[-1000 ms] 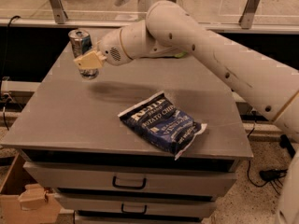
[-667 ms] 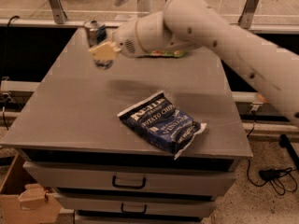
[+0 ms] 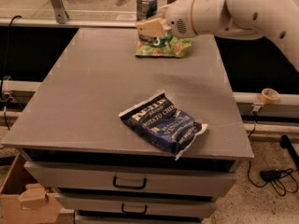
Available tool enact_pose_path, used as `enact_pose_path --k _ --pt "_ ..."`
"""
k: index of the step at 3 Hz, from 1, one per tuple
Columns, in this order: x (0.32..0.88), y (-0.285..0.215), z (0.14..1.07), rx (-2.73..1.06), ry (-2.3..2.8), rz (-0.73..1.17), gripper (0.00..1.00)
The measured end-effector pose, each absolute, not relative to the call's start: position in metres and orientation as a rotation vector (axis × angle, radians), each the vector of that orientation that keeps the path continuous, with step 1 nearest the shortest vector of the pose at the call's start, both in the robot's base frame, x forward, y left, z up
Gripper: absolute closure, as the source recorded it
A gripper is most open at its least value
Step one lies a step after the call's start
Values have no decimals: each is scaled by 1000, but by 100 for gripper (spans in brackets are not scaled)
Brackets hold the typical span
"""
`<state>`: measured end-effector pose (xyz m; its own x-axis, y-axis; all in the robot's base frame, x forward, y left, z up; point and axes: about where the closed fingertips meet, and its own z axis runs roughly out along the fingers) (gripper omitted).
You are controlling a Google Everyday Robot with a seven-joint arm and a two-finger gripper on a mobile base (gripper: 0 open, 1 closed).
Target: Move redbull can near green rice chip bag
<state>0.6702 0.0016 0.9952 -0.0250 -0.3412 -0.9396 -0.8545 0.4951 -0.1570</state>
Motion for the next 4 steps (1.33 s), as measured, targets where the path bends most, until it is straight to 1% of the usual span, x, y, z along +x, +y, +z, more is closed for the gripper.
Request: enact_pose_path --k 2,3,4 --pt "709 -104 977 -870 1670 507 100" --pt "725 -140 953 -807 1729 509 100" --pt "739 -154 929 -775 1765 529 100"
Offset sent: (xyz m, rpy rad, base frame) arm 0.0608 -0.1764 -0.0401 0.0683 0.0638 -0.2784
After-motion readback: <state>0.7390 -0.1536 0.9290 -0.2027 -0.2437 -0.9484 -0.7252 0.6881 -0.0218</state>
